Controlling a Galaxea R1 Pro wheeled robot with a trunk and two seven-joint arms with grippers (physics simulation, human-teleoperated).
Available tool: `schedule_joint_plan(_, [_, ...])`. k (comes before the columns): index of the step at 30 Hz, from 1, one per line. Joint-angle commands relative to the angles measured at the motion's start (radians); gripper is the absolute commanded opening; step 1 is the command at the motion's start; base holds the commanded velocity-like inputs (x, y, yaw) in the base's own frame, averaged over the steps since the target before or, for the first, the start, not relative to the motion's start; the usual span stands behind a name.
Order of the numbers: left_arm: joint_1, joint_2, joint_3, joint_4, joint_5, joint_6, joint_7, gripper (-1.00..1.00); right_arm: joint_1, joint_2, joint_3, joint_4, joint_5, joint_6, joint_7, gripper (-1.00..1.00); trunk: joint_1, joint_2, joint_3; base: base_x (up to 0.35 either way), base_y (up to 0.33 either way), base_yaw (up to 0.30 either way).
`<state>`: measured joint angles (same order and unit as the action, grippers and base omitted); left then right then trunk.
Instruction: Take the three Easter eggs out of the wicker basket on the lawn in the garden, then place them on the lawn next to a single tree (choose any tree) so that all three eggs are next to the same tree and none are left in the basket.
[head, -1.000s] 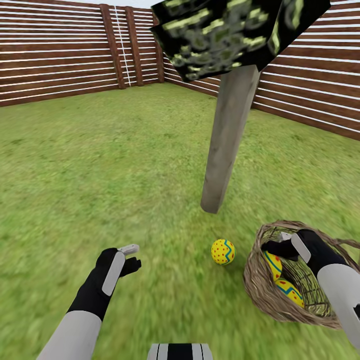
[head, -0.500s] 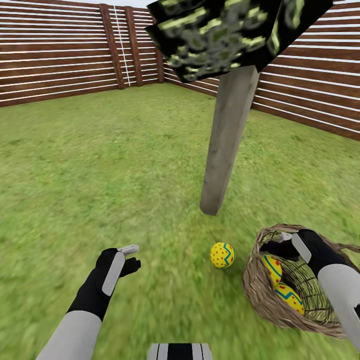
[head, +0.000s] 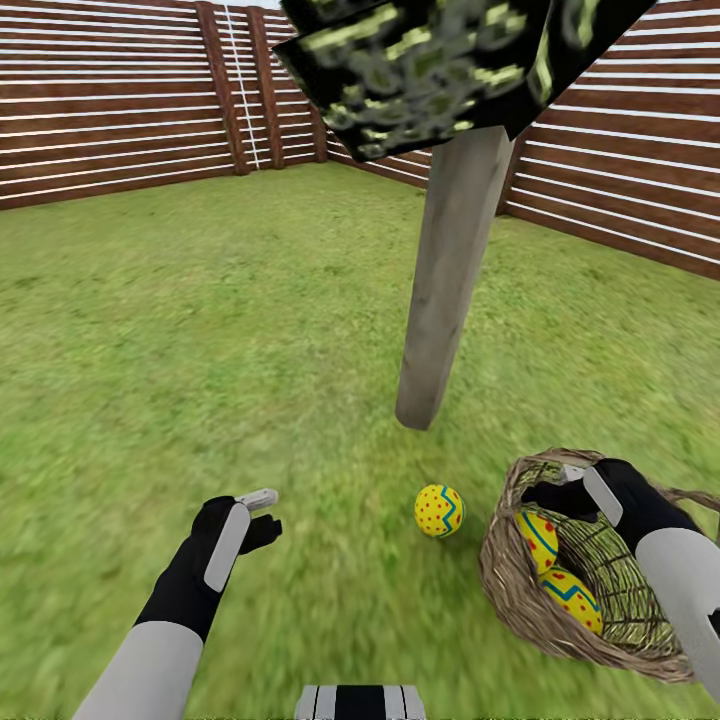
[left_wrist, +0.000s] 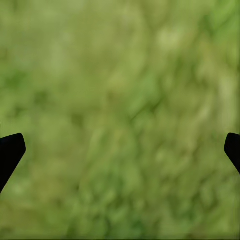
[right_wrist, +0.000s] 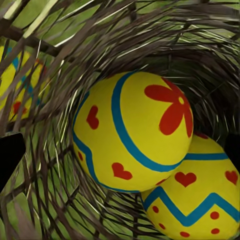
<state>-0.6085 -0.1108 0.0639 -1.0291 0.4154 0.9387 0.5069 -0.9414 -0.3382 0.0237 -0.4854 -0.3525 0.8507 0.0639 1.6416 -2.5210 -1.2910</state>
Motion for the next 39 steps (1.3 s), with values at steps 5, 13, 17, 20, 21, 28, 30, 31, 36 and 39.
schedule_joint_plan(5, [0.0,-0.001,0.002,-0.006,0.01,0.002,0.011,1.0,0.0,-0.001,0.002,-0.001,0.006,0.004,0.007,1.0,0.002,-0.002,-0.02,0.0,-0.001,0.0])
schedule_joint_plan(13, [0.0,0.003,0.007,-0.011,0.011,0.011,0.006,1.0,0.0,0.0,0.002,-0.002,0.006,0.004,0.005,1.0,0.006,-0.003,-0.051,0.0,0.0,0.0])
schedule_joint_plan(17, [-0.006,0.013,0.008,-0.073,0.011,0.051,0.002,1.0,0.0,0.0,0.002,-0.002,0.006,0.004,0.005,1.0,0.007,-0.004,-0.067,0.0,0.0,0.0])
schedule_joint_plan(20, [-0.032,0.03,0.007,-0.118,0.011,0.078,-0.015,1.0,0.0,0.0,0.002,-0.002,0.006,0.004,0.005,1.0,0.009,-0.005,-0.078,0.0,0.0,0.0])
schedule_joint_plan(21, [-0.04,0.034,0.007,-0.122,0.011,0.08,-0.019,1.0,0.0,0.0,0.002,-0.001,0.006,0.004,0.005,1.0,0.009,-0.005,-0.082,0.0,0.0,0.0])
schedule_joint_plan(28, [-0.157,0.104,0.008,-0.073,0.011,0.091,-0.039,1.0,0.0,-0.001,0.002,-0.001,0.007,0.004,0.004,1.0,0.012,-0.007,-0.109,0.0,0.0,0.0])
schedule_joint_plan(30, [-0.191,0.127,0.008,-0.044,0.013,0.092,-0.041,1.0,0.0,-0.001,0.002,-0.001,0.007,0.004,0.004,1.0,0.013,-0.007,-0.117,0.0,0.0,0.0])
schedule_joint_plan(31, [-0.2,0.134,0.008,-0.037,0.013,0.092,-0.041,1.0,0.0,-0.001,0.002,-0.001,0.007,0.004,0.005,1.0,0.014,-0.008,-0.121,0.0,0.0,0.0])
schedule_joint_plan(36, [-0.232,0.171,0.008,-0.014,0.017,0.09,-0.113,1.0,0.0,-0.003,0.002,-0.001,0.007,0.004,0.005,1.0,0.014,-0.008,-0.125,0.0,0.0,0.0])
schedule_joint_plan(39, [-0.236,0.177,0.011,-0.012,0.016,0.088,-0.177,1.0,0.0,-0.007,0.002,-0.001,0.007,0.004,0.005,1.0,0.014,-0.008,-0.125,0.0,0.0,0.0])
